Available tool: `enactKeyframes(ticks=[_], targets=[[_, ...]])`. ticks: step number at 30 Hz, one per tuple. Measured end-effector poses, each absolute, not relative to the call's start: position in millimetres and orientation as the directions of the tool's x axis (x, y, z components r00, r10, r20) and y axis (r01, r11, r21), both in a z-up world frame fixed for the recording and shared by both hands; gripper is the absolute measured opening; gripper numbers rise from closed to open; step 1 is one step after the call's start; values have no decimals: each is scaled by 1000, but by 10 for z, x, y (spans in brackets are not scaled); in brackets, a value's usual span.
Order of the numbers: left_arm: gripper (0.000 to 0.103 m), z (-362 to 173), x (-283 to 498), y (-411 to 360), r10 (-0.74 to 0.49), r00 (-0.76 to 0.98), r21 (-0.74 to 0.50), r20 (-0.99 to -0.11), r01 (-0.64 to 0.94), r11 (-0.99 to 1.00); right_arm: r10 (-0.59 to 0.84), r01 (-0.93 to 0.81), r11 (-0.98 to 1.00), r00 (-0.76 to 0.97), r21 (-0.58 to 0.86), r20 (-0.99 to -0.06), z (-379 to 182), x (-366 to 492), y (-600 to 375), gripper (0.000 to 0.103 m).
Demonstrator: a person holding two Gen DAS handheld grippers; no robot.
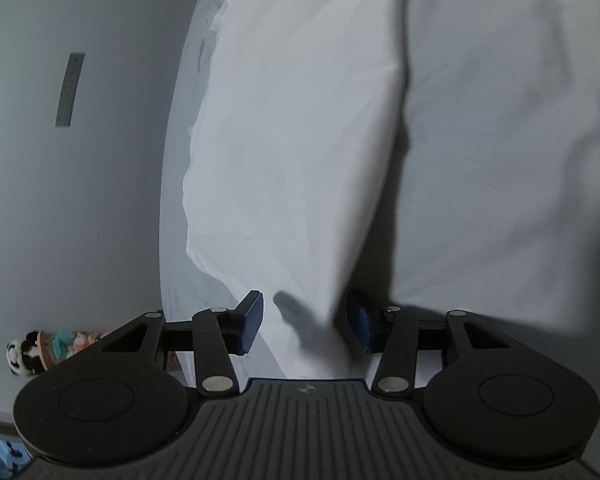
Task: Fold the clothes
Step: 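Close the right gripper on the strip end while the left gripper closes beside it, then lift the strip end with both grippers and fold it over the strip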
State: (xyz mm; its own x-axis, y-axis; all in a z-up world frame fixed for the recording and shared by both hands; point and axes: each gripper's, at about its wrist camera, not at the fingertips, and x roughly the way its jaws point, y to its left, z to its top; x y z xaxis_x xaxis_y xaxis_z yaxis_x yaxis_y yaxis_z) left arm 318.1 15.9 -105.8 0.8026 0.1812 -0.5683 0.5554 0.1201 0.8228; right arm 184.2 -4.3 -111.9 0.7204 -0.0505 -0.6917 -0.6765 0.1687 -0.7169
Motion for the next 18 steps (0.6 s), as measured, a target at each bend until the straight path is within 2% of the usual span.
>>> enactKeyframes(ticks=[1,2,3,5,10,18], targets=[[31,-1067,3213,149,186,798,820,-573,558,132,-54,-677,172,719,-716,-693,-1136,1869,-47,26],[22,-1072,3230,142,189,795,817,-577,560,138,-62,-675,162,721,-720,-690,-1172,1886,-48,14],[18,-1068,3235,137,193,791,814,-580,563,140,-69,-672,145,726,-727,-685,-1211,1888,-48,9],[4,-1030,3244,132,197,788,812,-583,565,144,-70,-672,139,726,-727,-684,-1186,1839,-39,8],[3,-798,3235,175,186,773,795,-606,587,152,-77,-684,201,703,-701,-707,-975,1918,-61,5],[2,-401,2975,190,154,744,760,-650,642,105,-106,-730,110,666,-675,-738,-601,1833,-160,4]])
